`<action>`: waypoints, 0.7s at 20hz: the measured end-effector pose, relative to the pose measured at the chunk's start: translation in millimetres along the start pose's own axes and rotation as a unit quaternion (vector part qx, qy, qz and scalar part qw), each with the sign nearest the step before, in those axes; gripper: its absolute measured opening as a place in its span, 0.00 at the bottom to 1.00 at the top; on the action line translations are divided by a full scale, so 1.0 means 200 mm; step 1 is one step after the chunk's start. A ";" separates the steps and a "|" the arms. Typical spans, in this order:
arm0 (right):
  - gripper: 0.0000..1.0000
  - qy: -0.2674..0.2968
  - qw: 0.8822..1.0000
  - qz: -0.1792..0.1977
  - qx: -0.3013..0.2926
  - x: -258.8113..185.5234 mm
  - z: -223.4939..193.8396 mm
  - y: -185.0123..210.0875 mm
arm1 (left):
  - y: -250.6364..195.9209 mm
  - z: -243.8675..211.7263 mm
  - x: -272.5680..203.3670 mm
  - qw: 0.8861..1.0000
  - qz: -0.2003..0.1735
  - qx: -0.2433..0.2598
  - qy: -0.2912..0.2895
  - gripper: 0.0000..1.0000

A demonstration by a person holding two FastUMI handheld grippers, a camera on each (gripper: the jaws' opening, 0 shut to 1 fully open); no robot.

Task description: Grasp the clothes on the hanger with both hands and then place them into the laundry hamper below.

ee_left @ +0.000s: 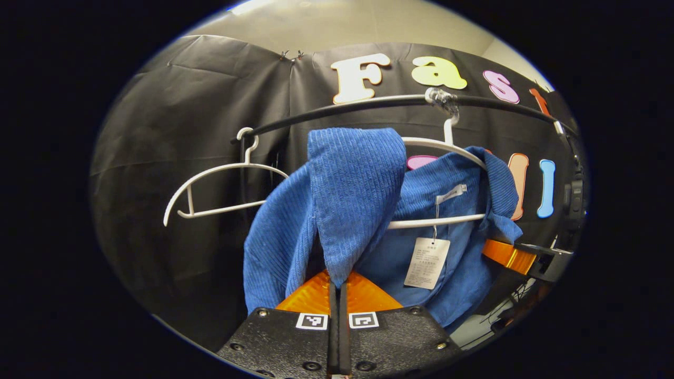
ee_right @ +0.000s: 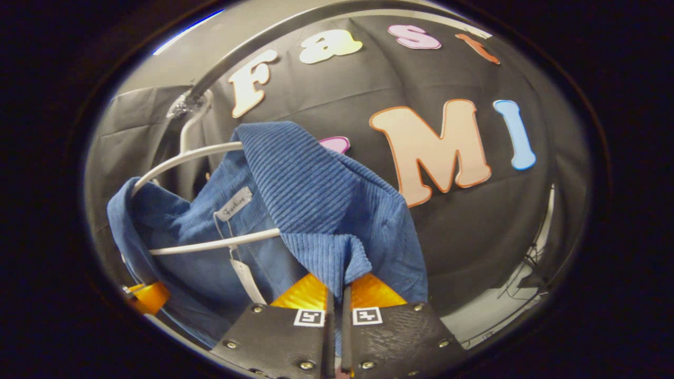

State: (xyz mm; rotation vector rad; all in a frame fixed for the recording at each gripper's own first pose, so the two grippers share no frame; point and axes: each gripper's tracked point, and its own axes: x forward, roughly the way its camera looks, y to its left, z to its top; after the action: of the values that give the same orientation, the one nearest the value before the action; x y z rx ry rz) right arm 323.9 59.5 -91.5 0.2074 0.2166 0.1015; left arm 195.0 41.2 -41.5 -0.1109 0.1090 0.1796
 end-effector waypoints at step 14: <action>0.05 -0.096 0.994 -0.058 -0.013 -0.06 0.44 -0.37 | 0.24 0.26 -0.14 1.000 0.014 -0.005 -0.017 0.00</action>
State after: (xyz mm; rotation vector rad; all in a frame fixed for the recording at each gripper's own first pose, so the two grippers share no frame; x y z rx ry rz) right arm 337.5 -31.1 -20.5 0.1775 0.0362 -0.0317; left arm 164.2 89.4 7.9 -0.1163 0.0765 0.2108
